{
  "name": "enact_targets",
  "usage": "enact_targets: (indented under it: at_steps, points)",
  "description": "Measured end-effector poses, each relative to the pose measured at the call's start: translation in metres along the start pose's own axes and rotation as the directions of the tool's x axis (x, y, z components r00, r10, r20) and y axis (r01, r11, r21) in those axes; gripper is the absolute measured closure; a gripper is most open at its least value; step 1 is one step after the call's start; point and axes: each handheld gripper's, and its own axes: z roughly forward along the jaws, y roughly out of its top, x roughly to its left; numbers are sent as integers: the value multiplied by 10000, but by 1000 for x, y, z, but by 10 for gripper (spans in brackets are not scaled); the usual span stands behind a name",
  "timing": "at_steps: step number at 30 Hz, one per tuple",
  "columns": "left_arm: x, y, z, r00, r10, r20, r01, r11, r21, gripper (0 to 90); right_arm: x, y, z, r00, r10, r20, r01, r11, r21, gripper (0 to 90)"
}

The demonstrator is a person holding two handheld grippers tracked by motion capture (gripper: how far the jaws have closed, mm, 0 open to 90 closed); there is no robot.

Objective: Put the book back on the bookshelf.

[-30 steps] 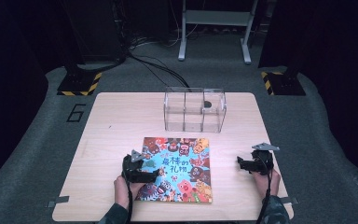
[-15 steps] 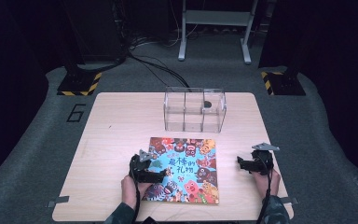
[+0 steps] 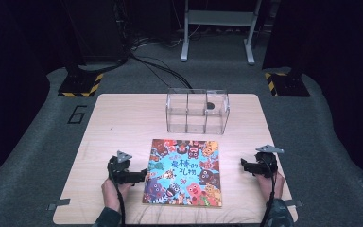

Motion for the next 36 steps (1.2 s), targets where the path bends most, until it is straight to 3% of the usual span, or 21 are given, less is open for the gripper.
enact_targets:
  at_steps: [5, 9, 10, 12, 14, 15, 16, 17, 19, 20, 23, 28, 32, 34, 36]
  points:
    - [8, -3, 3, 9997, -148, -188, 152, 9997, 176, 0, 1, -1, -3, 10000, -80, -44, 81, 9999, 148, 147]
    - [0, -4, 8, 9986, 247, -474, -242, 9996, 109, 0, 1, -1, -4, 9995, -288, -102, 290, 9994, 193, 146]
    - [-4, -5, 9, 9969, 511, -603, -507, 9987, 66, 0, 1, -1, -4, 9996, -258, -104, 260, 9995, 188, 146]
    - [-5, -7, 10, 9962, 626, -600, -628, 9980, -23, 0, 3, -2, -6, 9992, 3, -405, 3, 9999, 142, 141]
    - [-6, -6, 10, 9969, 541, -580, -545, 9985, -63, 0, 15, 2, -10, 9950, 262, -964, -217, 9986, 475, 118]
    - [-7, -6, 11, 9969, 554, -556, -558, 9984, -60, 0, 15, 2, -10, 9950, 262, -964, -217, 9986, 475, 118]
    - [-8, -6, 11, 9965, 632, -550, -635, 9980, -36, 0, 20, 3, -11, 9938, 77, -1111, -15, 9984, 557, 120]
    - [-10, -6, 12, 9967, 594, -549, -601, 9981, -113, 0, 35, 8, -14, 9900, -143, -1401, 254, 9967, 777, 130]
    - [-15, -6, 12, 9962, 740, -458, -744, 9972, -81, 0, 39, 10, -15, 9888, -196, -1481, 319, 9962, 813, 143]
    - [-17, -6, 12, 9971, 596, -483, -601, 9982, -78, 3, 48, 14, -15, 9811, -56, -1935, 249, 9949, 978, 144]
    - [-18, -6, 13, 9965, 628, -545, -634, 9980, -85, 3, 61, 19, -12, 9681, 140, -2502, 165, 9927, 1195, 158]
    - [-24, -5, 14, 9964, 635, -565, -646, 9977, -183, 4, 80, 24, -5, 9608, -163, -2769, 596, 9871, 1487, 236]
    - [-32, -5, 15, 9959, 768, -486, -777, 9968, -163, 5, 86, 29, -1, 9585, -260, -2838, 841, 9773, 1945, 282]
    - [-39, -4, 16, 9925, 1150, -419, -1156, 9932, -112, 5, 86, 29, 0, 9605, -272, -2769, 853, 9761, 1998, 296]
    - [-41, -3, 18, 9927, 1182, -255, -1186, 9928, -138, 4, 85, 31, 3, 9606, -352, -2757, 977, 9714, 2164, 313]
